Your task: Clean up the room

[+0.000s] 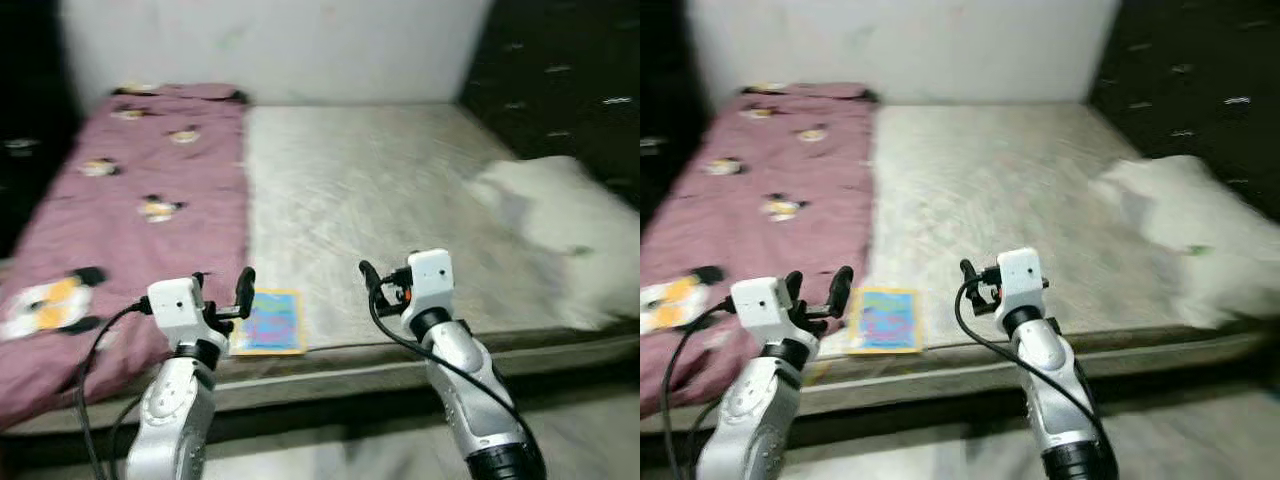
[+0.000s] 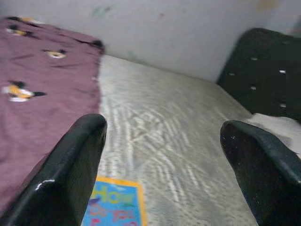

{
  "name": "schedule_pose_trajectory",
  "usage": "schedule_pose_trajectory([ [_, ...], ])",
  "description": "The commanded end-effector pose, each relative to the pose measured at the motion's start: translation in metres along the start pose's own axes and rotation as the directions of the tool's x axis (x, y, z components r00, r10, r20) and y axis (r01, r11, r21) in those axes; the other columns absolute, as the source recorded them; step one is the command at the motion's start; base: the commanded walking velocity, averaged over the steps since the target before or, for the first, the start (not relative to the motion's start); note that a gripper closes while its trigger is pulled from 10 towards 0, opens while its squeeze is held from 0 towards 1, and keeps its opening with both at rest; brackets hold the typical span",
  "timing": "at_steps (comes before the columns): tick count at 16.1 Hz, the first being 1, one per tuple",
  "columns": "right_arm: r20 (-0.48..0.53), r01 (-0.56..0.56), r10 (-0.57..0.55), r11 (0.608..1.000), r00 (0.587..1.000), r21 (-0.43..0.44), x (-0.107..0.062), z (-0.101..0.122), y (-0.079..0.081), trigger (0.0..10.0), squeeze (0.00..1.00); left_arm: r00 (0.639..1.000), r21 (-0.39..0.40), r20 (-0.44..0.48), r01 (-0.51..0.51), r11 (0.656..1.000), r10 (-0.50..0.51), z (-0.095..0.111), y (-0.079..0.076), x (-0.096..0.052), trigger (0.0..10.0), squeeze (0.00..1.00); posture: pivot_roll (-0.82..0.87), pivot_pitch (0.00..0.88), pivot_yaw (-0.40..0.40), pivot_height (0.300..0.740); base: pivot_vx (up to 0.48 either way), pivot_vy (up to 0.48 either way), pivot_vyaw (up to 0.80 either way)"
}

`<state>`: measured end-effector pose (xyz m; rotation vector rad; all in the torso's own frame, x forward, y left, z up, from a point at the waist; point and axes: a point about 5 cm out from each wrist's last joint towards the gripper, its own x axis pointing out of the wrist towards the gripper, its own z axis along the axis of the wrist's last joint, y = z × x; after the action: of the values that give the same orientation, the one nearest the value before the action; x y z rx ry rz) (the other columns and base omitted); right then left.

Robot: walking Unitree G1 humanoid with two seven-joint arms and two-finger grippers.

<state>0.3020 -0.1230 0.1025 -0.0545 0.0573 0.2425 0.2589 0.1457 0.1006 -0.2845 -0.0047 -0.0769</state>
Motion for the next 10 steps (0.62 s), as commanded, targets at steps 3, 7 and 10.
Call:
schedule_pose_trajectory([
  [3,0.000,-0.002,0.002,1.000,1.000,-0.004,0.0019,0.0016,-0.0019,10.0,0.00,1.000,-0.002,0.009,0.013,1.000,-0.013,0.0025,-0.0014,0.0007,10.0,0.00,0.00,0.016,-0.042,0.740,0.257,0.000,0.00],
  [7,0.004,-0.011,0.011,1.000,1.000,-0.003,0.0031,0.0026,0.0006,10.0,0.00,0.999,-0.004,0.015,0.031,1.000,-0.031,0.0038,-0.0050,0.0036,10.0,0.00,0.00,0.016,-0.041,0.740,0.273,0.000,0.00],
  [10,0.003,-0.008,0.008,1.000,1.000,0.001,0.0026,0.0020,0.0004,10.0,0.00,0.999,-0.003,0.012,0.035,0.999,-0.035,0.0036,-0.0051,0.0040,10.0,0.00,0.00,0.016,-0.039,0.740,0.280,0.000,0.00],
])
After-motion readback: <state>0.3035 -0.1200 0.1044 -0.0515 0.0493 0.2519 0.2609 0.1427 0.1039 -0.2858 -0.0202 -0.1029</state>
